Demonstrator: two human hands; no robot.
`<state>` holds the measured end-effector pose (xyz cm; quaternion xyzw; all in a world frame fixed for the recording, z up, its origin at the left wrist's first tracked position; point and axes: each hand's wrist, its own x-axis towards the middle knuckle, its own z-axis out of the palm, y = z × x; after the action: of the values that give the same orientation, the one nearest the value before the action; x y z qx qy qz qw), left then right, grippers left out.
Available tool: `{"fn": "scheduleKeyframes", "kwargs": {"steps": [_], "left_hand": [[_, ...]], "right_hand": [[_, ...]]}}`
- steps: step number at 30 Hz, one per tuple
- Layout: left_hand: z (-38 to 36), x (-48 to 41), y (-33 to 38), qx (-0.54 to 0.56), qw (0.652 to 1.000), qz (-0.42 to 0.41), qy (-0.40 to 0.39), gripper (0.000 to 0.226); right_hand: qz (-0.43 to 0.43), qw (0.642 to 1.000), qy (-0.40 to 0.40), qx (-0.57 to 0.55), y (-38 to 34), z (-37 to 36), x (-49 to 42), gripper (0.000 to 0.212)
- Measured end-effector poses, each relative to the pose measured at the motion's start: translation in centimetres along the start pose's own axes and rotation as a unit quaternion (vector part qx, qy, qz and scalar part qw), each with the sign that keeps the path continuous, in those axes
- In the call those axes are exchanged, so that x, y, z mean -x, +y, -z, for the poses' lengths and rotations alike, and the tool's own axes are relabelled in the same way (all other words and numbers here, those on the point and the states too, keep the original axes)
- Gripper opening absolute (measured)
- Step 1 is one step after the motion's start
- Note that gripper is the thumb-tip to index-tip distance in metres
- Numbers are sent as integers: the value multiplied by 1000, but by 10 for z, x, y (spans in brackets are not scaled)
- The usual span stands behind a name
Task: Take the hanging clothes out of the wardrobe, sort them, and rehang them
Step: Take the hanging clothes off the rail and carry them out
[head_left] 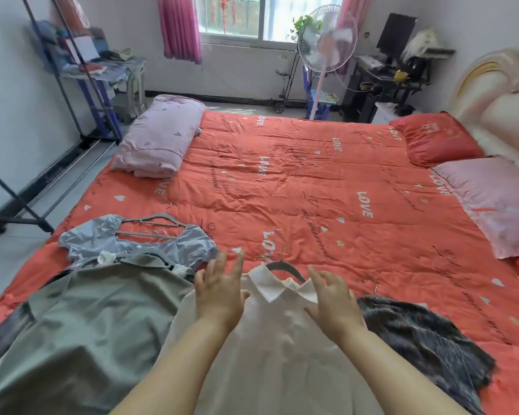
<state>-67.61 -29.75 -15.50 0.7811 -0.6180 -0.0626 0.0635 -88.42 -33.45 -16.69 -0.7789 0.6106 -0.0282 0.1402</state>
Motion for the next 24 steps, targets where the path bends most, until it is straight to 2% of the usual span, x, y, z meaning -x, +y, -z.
{"fn": "scheduleKeyframes", "kwargs": {"steps": [5,11,18,24], "left_hand": [[-36,30,-12,4,998,22,-58,66],[-41,57,-25,-4,993,62,-97,60],[23,85,-69,-11,992,120,-31,54],[84,155,-138,-28,975,218,34,59]], "right_hand": [[33,996,-81,-32,13,-57,20,55],[55,991,-119,-26,9,-60,28,46],[163,982,-95,12,-69,-29,18,49],[306,948,-86,25,-185,-10,47,52]]}}
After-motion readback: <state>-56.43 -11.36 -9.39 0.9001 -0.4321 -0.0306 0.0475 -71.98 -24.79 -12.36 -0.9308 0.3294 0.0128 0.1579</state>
